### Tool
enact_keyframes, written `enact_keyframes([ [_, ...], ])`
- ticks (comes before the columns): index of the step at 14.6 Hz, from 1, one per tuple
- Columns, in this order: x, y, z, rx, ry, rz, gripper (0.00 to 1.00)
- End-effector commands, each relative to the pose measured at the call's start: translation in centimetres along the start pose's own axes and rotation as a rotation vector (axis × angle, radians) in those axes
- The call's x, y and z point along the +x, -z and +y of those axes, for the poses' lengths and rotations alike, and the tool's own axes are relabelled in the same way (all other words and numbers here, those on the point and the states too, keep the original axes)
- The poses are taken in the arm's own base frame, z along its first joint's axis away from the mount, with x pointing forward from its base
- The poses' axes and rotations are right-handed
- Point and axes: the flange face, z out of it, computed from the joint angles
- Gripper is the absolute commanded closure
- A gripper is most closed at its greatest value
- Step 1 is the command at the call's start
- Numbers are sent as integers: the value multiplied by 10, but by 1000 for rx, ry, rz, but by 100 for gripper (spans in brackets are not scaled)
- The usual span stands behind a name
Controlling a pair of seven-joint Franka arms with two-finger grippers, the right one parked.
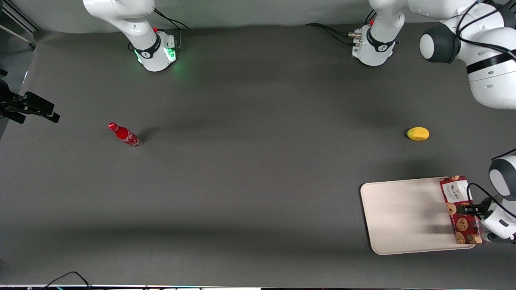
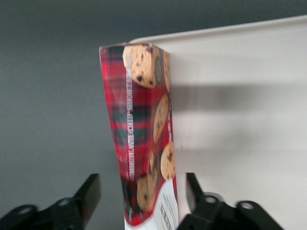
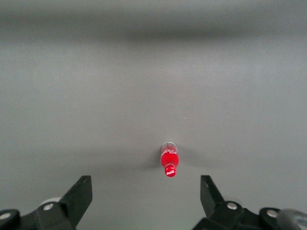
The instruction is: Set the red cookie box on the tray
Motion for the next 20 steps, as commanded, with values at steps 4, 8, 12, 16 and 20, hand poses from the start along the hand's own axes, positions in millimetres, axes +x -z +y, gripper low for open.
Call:
enact_keyframes([
  [4, -53, 157, -19, -19, -45, -108, 0],
  [8, -122, 273, 6, -111, -78, -139, 0],
  [12, -215, 350, 42, -158, -60, -131, 0],
  [16, -272, 370, 90, -155, -22, -102, 0],
  [20, -336, 355, 158, -110, -5, -42, 0],
])
